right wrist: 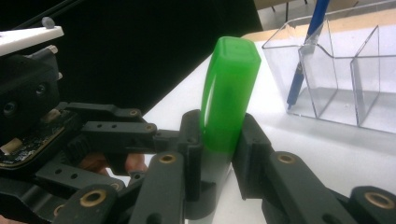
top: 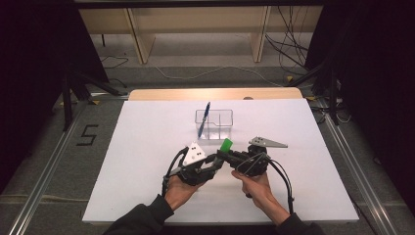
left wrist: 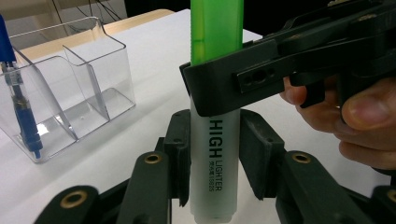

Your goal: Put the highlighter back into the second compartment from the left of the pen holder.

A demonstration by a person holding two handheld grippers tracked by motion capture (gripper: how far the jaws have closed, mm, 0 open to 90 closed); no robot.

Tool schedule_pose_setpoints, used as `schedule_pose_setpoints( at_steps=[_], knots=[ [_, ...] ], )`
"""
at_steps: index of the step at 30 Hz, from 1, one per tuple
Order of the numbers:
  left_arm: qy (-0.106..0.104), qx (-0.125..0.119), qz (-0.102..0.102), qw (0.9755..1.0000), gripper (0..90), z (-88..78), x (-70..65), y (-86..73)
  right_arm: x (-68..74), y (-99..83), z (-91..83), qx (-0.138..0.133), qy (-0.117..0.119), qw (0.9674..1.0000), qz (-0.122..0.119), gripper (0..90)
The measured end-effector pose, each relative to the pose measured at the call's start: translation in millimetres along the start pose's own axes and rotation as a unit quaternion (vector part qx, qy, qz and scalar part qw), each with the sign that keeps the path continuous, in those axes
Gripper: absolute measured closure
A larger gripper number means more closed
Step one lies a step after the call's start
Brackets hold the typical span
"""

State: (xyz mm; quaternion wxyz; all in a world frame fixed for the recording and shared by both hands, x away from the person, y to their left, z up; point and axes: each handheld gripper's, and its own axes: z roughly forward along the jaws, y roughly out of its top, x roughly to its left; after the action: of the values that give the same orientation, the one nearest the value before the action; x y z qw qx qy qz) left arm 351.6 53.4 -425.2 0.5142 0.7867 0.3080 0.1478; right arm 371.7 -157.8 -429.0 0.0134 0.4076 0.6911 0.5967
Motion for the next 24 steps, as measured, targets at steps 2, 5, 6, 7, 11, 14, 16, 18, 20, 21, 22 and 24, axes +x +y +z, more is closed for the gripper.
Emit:
schedule_pose_setpoints(
  at_steps=[2,5,6,7,11,14,16,18,20,21,22,24],
  knots=[
    [-0.008,0.005,-0.002,1.0000,63.1,-0.2,1.4,0.8,0.7,0.1,-0.3,-0.002,0.004,1.0000,0.000,75.9],
    [-0.010,0.012,-0.007,0.9999,40.3,-0.3,2.2,1.8,2.5,1.4,-1.7,-0.005,0.003,0.9999,-0.011,76.0],
    [-0.017,0.014,-0.009,0.9997,37.4,-1.0,3.0,2.3,3.8,2.2,-2.3,-0.006,0.001,0.9999,-0.015,76.0],
    [-0.021,0.017,-0.012,0.9996,34.5,-2.1,4.1,3.1,4.1,3.0,-2.9,-0.009,0.000,0.9997,-0.022,76.0],
    [-0.032,0.020,-0.021,0.9990,25.9,-7.5,8.6,4.1,4.4,6.3,-6.8,-0.013,-0.010,0.9993,-0.033,76.0],
    [-0.039,0.020,-0.023,0.9988,23.2,-12.3,11.4,3.8,3.7,8.3,-9.2,-0.016,-0.018,0.9988,-0.042,76.0],
    [-0.040,0.018,-0.021,0.9988,21.9,-15.1,13.2,3.0,3.2,9.8,-10.2,-0.017,-0.025,0.9980,-0.056,76.0],
    [-0.040,0.021,-0.018,0.9988,21.5,-18.3,15.2,2.0,3.3,11.7,-11.5,-0.018,-0.029,0.9973,-0.065,76.0],
    [-0.035,0.018,-0.018,0.9990,21.5,-21.4,17.3,0.9,4.2,13.8,-13.2,-0.019,-0.035,0.9963,-0.076,76.0],
    [-0.034,0.017,-0.020,0.9991,21.4,-23.2,18.3,0.6,4.5,14.9,-13.7,-0.020,-0.038,0.9958,-0.081,76.0],
    [-0.031,0.015,-0.020,0.9992,21.5,-24.8,19.6,0.5,5.3,16.1,-14.5,-0.020,-0.041,0.9955,-0.083,76.0],
    [-0.025,0.014,-0.019,0.9994,21.4,-27.9,21.9,-0.1,5.9,19.1,-15.5,-0.021,-0.047,0.9940,-0.096,76.0]
  ],
)
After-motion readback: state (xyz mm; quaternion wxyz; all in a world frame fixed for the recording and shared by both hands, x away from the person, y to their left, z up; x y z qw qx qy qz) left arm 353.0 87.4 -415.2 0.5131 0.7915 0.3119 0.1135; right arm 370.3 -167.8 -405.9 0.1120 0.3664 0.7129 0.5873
